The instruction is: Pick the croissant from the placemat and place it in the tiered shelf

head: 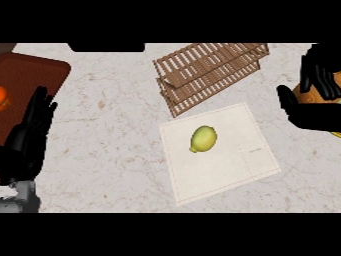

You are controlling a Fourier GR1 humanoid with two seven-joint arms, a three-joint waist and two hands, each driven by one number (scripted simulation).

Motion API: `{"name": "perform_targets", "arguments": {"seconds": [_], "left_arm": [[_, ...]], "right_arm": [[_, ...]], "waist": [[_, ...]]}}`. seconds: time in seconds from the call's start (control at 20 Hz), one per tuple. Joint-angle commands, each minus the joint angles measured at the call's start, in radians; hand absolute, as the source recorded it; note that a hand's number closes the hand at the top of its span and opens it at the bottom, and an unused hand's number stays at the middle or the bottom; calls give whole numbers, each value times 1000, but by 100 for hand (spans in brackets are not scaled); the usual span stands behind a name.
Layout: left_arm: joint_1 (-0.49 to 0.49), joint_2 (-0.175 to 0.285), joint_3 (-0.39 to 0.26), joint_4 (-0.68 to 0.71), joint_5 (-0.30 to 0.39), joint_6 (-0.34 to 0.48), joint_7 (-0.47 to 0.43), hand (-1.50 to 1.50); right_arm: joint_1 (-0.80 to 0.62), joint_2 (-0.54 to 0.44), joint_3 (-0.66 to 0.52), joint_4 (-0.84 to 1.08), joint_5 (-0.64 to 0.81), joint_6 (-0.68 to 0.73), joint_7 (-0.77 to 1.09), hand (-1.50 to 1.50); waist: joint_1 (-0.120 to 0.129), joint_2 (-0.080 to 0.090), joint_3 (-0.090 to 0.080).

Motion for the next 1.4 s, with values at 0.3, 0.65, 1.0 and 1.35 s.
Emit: {"name": "perform_targets", "arguments": {"seconds": [0.3,0.65,1.0,1.35], "left_arm": [[-41,-2,39,2,-5,-25,47,0],[18,-41,6,-6,-32,-34,-7,0],[-14,-62,17,39,-28,-41,-22,0],[-17,-34,55,33,-19,-62,-16,0]], "right_arm": [[-60,123,36,219,158,-159,-110,150],[-233,115,-45,621,207,-280,-369,150],[-331,181,-61,960,263,-456,-598,150],[-427,203,-160,1112,209,-514,-582,150]], "waist": [[0,0,0],[8,2,0],[14,6,0],[13,6,0]]}}
